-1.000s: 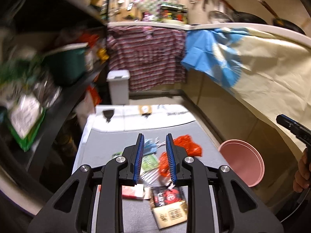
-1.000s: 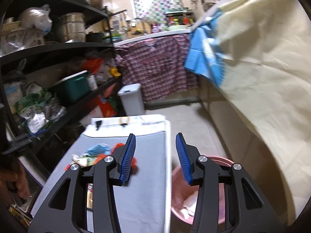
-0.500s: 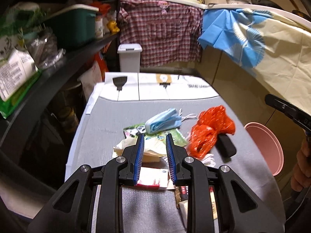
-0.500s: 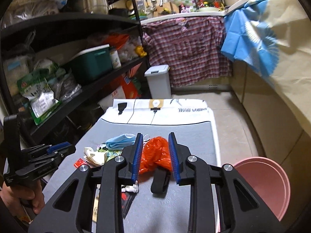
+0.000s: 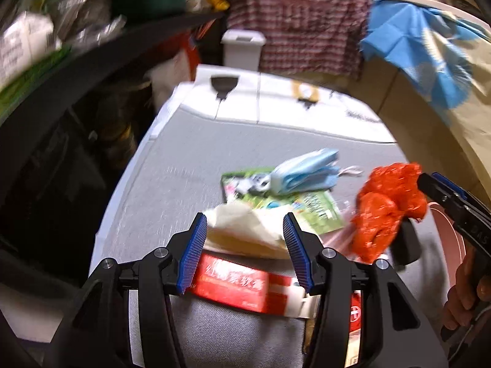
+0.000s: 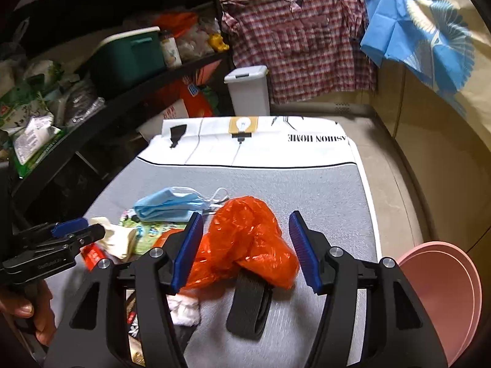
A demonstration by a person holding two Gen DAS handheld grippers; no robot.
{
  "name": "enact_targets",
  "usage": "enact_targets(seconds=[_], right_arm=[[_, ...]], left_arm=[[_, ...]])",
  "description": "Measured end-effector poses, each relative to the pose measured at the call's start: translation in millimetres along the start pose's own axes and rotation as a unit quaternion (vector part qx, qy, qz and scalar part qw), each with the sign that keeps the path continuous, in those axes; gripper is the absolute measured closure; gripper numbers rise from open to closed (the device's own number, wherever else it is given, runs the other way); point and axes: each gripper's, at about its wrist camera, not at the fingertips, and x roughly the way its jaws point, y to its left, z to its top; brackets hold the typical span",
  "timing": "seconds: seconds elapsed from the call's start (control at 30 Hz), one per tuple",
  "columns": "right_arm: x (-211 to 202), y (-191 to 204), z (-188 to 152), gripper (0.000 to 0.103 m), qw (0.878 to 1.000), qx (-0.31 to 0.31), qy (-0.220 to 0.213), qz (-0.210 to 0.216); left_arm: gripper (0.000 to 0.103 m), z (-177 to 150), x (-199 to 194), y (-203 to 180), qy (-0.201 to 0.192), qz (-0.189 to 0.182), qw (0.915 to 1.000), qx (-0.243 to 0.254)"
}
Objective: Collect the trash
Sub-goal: 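Grasp the tissue with the left tool while the right tool grasps the red bag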
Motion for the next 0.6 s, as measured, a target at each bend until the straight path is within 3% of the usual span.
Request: enact_targets(seconds=[0.1,0.2,0.3,0.6], right_arm=[[14,-2,-1,0.044,1.000,-0.001,0.015,-0.002],[18,-4,-2,0.046,1.000,0.000,0.018,0.000],[18,-3,-3,0.059,1.000,-0.005,0.017,0.002],[12,-1,-6,0.089,1.000,-0.015,0.019,0.015]], left_arm=[[0.053,-1,6,6,0.014,-0.007,0.9998,-0.014],[0.075,-3,6,9,0.019,-0.015,0.9995,-0.018],[0.092,-3,4,7,0.014,-0.013,0.9997,-0.013],[0.100,0,-16,1,-0.010,-0.006,0.9999,0.008]])
